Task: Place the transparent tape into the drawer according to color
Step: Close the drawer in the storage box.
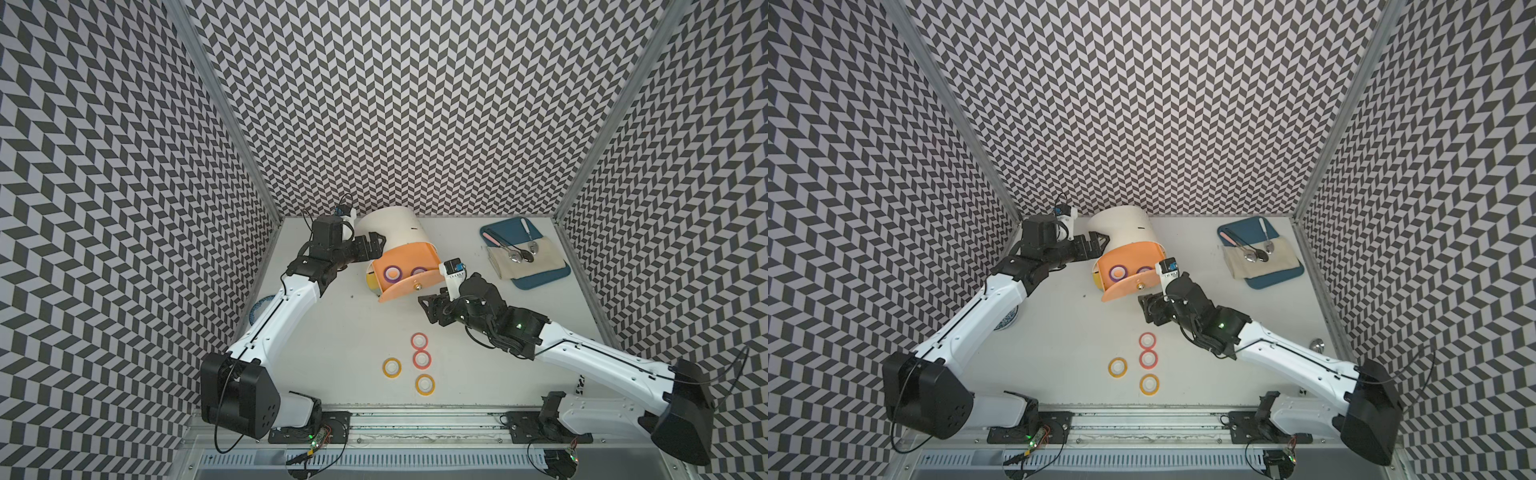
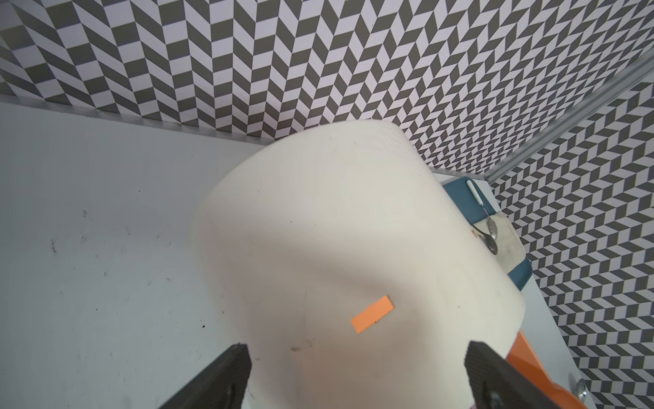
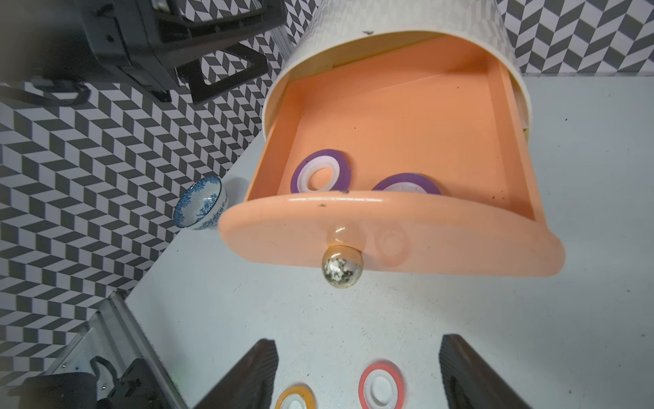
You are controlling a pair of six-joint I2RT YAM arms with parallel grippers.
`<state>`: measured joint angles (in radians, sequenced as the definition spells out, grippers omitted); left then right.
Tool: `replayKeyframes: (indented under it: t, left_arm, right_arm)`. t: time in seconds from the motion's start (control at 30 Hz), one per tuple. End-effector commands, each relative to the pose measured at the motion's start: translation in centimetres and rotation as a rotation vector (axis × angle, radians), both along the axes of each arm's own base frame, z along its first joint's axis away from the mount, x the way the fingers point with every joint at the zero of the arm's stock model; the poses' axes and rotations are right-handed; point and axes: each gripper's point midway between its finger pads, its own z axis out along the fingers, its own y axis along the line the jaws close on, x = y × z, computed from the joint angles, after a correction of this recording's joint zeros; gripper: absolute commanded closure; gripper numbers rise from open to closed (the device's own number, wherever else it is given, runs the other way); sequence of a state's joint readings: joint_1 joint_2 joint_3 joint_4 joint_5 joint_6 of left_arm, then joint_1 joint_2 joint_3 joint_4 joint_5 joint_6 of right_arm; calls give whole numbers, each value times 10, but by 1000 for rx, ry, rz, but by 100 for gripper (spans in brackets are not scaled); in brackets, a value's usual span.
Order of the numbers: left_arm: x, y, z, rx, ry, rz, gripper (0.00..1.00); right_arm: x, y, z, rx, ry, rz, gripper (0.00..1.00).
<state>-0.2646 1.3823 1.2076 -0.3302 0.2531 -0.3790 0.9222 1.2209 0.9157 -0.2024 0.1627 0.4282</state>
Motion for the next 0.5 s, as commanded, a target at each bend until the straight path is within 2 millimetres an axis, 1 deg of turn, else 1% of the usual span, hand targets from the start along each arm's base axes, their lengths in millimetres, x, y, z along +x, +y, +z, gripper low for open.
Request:
replayKeyframes:
  t: [0.0,0.27,0.47]
  left_arm:
    - [4,-2,0,-15,-15,-22,0]
    - [7,0,-10,-12,3,-32,0]
    - [8,0,-15,-10,9,-37,1]
  right_arm:
    - [5,11,12,52,-40,-11,32]
    - [8,19,5,47,-28,-17,53]
    - [14,23,3,45,-34,-28,61]
